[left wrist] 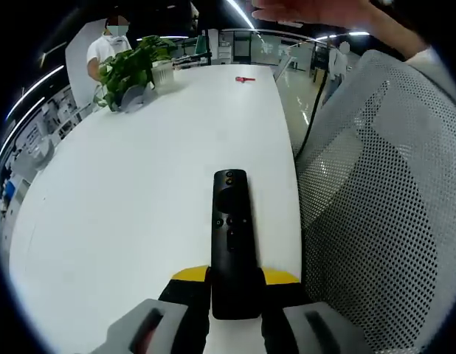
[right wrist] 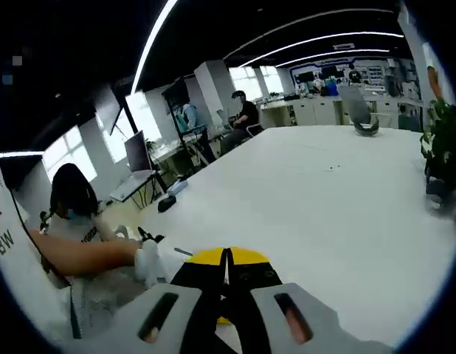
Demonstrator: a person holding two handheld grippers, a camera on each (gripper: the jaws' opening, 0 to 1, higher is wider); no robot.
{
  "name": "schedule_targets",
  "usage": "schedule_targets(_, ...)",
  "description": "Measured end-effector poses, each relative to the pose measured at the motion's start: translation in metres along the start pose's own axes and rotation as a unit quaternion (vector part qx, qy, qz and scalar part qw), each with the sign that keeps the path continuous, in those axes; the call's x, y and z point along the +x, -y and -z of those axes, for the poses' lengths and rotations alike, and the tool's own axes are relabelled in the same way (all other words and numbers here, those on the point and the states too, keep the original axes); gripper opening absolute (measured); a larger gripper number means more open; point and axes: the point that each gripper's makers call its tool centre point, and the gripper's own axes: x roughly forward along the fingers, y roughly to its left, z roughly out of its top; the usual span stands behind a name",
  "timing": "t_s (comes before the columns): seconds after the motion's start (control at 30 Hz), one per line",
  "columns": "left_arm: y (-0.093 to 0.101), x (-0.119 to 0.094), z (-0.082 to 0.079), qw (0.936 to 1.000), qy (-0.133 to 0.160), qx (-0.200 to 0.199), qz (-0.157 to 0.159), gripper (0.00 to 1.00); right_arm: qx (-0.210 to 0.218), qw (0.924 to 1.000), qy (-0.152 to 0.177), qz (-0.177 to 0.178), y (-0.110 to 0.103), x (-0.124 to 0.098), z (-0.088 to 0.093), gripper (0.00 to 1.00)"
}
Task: Press the specified remote control buttons in sequence, fully releasing each button before pressing the next.
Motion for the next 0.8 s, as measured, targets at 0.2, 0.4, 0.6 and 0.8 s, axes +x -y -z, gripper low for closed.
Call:
schedule_targets(0.2, 0.0, 0.0, 0.0, 1.0, -0.001, 0.0, 0.0, 0.25, -0.013, 0.996, 0.069, 0.055, 0.012, -0.032, -0.017, 0.26)
schedule_targets(0.4, 0.0, 0.0, 0.0, 1.0, -0.002, 0.001, 0.0, 0.25, -0.043, 0.9875, 0.098, 0.116, 0.032, -0.058, -0.01, 0.54)
schedule_targets(0.6, -0.001, 0.001, 0.0, 1.0, -0.003, 0.002, 0.0, 0.25, -0.052, 0.9797, 0.09, 0.171, 0.053, -0.07, 0.015, 0.67)
schedule_targets(0.8, -0.001, 0.001, 0.001, 1.0, -0.002, 0.0, -0.001, 0.25, -0.088, 0.9721, 0.079, 0.202, 0.052, -0.071, 0.012, 0.64)
